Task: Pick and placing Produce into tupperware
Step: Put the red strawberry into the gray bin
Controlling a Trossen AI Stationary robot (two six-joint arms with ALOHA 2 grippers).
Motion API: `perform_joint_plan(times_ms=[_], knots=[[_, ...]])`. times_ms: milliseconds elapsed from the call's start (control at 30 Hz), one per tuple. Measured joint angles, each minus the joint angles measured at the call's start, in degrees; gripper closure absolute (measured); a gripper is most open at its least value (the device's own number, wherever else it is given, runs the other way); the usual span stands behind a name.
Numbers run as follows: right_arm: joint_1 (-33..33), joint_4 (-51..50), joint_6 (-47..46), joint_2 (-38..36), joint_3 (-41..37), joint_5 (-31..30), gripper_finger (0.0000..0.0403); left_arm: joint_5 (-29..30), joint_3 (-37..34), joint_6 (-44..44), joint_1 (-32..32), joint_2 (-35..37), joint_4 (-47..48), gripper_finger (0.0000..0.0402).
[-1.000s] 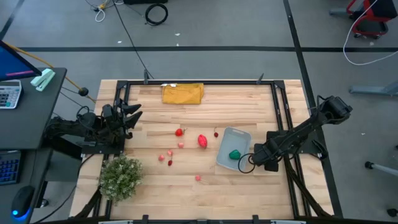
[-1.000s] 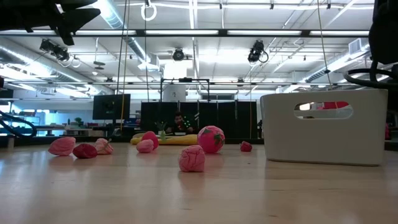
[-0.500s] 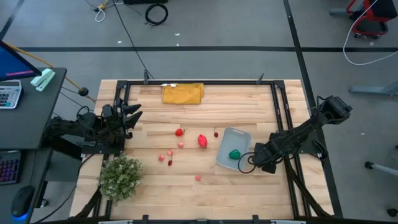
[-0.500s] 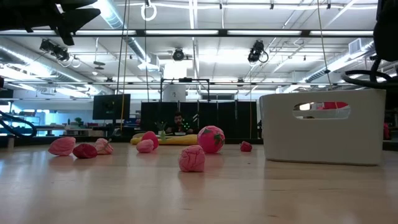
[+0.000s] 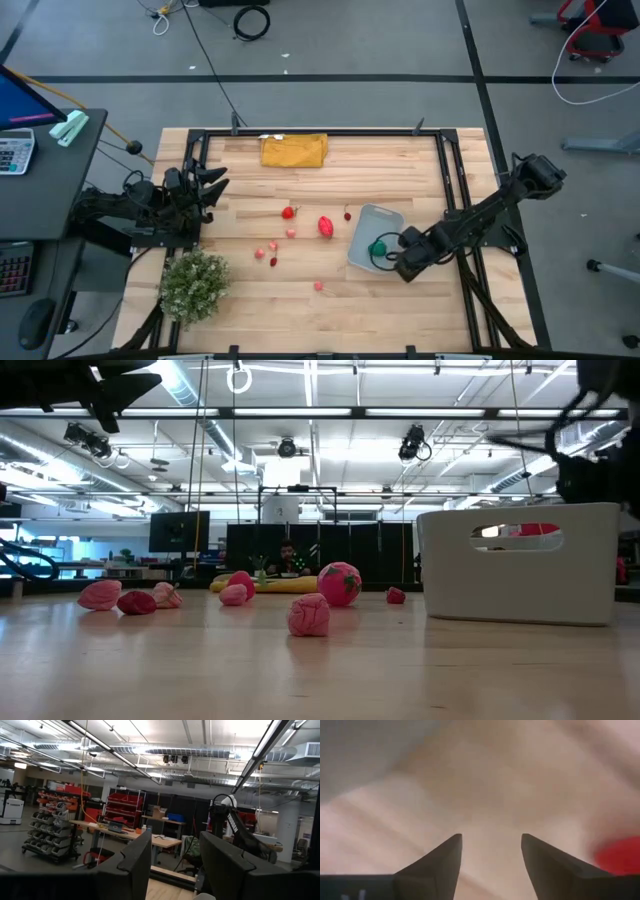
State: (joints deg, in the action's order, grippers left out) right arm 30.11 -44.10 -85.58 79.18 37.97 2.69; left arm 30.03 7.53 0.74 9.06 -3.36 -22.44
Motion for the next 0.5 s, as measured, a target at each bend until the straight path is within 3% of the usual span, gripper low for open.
perform_joint_plan(times_ms=[333,500], knots=[[6.95,-1.33,-22.53,-0.03,6.00,1.02,0.0222,0.00,0.00,0.01,0.00,0.00,0.10,0.0230],[14.00,-9.69,-40.42,-0.02,4.88,0.89,0.0223,-0.01,0.02,-0.03,0.00,-0.02,1.51,0.0230]])
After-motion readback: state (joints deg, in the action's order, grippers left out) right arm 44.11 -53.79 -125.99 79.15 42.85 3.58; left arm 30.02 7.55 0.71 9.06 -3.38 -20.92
